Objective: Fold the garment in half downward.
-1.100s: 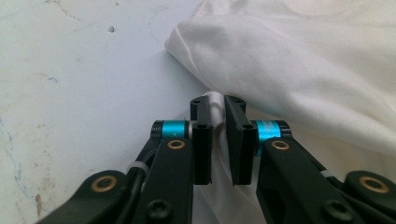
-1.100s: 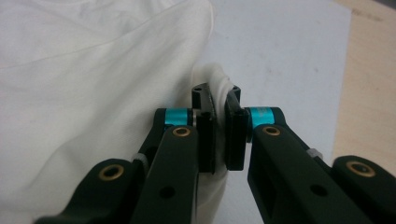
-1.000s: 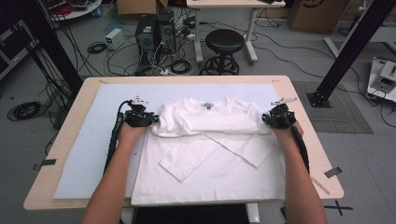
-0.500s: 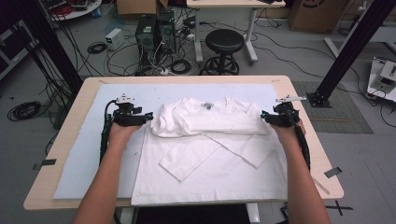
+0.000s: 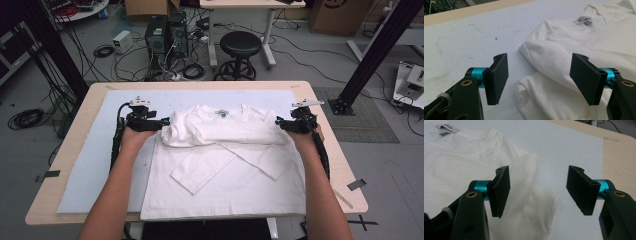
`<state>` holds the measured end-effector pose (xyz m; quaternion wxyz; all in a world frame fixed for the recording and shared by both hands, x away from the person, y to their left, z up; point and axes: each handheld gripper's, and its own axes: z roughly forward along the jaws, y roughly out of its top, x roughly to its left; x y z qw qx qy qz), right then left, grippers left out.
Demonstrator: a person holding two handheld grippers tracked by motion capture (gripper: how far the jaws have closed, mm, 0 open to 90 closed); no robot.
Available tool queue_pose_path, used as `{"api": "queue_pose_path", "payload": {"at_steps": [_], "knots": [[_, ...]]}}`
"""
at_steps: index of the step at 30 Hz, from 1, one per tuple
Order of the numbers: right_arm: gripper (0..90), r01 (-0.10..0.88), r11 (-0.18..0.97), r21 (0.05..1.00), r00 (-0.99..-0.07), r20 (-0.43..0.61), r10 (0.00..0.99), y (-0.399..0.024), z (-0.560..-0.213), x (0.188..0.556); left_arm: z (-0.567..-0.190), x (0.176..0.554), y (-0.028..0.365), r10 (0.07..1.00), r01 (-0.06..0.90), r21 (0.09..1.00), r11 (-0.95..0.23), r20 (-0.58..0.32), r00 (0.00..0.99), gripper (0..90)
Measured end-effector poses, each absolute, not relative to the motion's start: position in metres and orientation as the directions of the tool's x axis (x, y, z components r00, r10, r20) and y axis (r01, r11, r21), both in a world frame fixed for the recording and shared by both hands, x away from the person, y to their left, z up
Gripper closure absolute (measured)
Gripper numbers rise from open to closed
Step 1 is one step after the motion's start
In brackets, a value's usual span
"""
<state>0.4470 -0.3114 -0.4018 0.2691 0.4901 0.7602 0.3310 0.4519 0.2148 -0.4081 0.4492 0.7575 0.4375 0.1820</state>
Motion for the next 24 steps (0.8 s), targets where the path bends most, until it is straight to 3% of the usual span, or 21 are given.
{"api": "queue_pose_path", "payload": {"at_steps": [16, 24], "knots": [[35.4, 0.598, 0.293, 0.747, -0.375, -0.062, 0.925, -0.300, -0.411, 0.477, -0.421, 0.490, 0.179, 0.809, 0.552, 0.798, -0.241, -0.150, 0.569, 28.9], [35.2, 0.635, 0.267, 0.725, -0.359, -0.029, 0.933, -0.295, -0.420, 0.498, -0.434, 0.511, 0.172, 0.834, 0.594, 0.777, -0.209, -0.176, 0.524, 28.7]]}}
